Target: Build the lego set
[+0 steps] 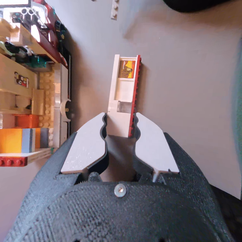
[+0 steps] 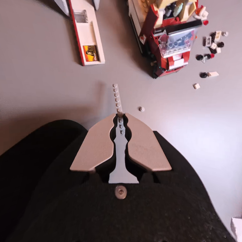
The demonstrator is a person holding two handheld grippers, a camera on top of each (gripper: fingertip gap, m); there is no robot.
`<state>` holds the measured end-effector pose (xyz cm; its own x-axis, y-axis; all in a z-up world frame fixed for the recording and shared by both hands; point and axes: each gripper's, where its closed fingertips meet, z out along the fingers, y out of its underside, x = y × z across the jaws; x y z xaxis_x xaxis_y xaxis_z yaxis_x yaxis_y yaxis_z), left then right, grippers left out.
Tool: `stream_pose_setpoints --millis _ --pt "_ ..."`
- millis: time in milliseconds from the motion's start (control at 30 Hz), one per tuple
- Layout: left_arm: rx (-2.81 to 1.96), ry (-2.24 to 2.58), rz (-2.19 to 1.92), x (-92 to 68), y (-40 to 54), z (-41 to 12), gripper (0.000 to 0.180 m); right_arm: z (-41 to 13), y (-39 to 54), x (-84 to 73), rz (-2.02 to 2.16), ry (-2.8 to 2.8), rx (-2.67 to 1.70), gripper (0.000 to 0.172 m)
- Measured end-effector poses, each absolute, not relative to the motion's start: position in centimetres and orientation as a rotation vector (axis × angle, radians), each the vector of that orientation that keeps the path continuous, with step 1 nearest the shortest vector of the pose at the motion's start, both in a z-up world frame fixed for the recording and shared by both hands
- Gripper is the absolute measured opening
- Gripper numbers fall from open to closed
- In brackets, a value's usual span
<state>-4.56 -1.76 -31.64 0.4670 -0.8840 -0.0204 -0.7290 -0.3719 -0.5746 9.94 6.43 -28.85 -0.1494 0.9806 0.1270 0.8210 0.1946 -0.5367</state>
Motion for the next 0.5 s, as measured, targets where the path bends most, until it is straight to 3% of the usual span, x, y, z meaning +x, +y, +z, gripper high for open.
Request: stream_pose_setpoints --millis 33,67,133,333,433,500 --pt "-2.208 1.347 -0.399 -4.6 -1.6 -31.6 0.04 -29.2 6.7 10.0 0.473 -2.012 -1.69 0.007" --pt "-2.216 1.334 -0.413 -4.6 -1.3 -31.6 0.04 -29.5 6.8 9.9 0.47 -1.996 -1.695 0.008" --pt "-2.247 1.237 -0.586 -4.1 -1.2 -31.1 0.04 -29.6 7.3 9.3 0.455 -1.955 -1.672 0.026" --pt "-2.261 0.778 -1.298 -3.1 -1.0 -27.6 0.04 -25.7 2.8 4.1 0.777 -1.919 -1.33 0.04" --pt "-2.227 0.645 -1.397 -3.2 -0.1 -26.8 0.04 -26.1 0.5 2.0 0.78 -1.985 -1.212 0.039" --pt "-2.2 0.593 -1.448 -3.2 0.2 -26.3 0.04 -26.9 1.0 1.1 0.672 -1.98 -1.199 0.019"
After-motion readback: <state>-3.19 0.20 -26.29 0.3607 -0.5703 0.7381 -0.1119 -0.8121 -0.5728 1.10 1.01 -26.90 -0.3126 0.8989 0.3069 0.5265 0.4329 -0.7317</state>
